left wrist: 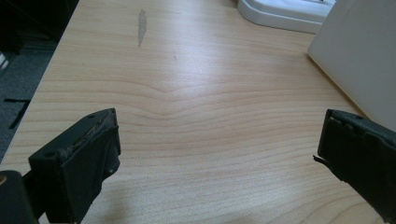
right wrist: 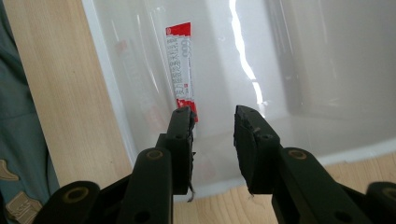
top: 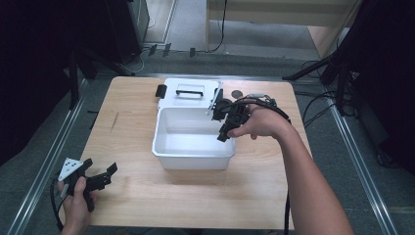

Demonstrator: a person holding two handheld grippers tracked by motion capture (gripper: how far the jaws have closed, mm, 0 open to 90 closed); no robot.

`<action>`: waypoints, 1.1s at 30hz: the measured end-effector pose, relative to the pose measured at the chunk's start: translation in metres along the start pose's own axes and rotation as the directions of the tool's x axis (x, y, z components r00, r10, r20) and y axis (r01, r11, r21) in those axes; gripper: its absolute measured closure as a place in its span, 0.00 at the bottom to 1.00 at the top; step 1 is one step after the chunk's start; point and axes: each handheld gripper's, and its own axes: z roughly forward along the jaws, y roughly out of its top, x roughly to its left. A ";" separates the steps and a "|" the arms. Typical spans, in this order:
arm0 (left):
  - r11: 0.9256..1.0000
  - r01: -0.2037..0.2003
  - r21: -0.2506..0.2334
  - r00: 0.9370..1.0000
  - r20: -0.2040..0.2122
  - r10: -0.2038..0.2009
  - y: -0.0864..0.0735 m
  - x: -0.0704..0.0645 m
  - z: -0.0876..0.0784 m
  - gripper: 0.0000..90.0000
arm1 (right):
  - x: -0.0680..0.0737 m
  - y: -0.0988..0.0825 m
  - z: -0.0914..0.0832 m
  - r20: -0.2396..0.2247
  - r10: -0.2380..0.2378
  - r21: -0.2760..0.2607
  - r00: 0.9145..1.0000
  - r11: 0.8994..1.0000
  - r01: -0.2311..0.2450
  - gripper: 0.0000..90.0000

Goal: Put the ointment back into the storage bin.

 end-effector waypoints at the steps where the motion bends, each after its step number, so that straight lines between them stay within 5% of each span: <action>1: 1.000 0.000 0.000 1.000 0.000 0.000 0.000 0.000 0.000 0.00 | -0.001 -0.003 -0.002 0.001 0.009 -0.004 1.000 1.000 -0.009 0.76; 16: 1.000 -0.003 0.002 1.000 -0.005 0.003 0.000 -0.001 0.000 0.00 | -0.010 -0.048 -0.018 0.016 0.097 -0.054 0.995 0.994 -0.096 0.76; 27: 1.000 -0.005 0.006 1.000 -0.006 0.005 0.000 -0.001 0.000 0.00 | -0.015 -0.089 -0.009 -0.002 0.184 -0.103 0.983 0.978 -0.183 0.73; 33: 1.000 -0.005 0.005 1.000 -0.006 0.005 0.000 -0.001 0.000 0.00 | -0.017 -0.110 0.005 0.009 0.259 -0.131 0.966 0.958 -0.255 0.59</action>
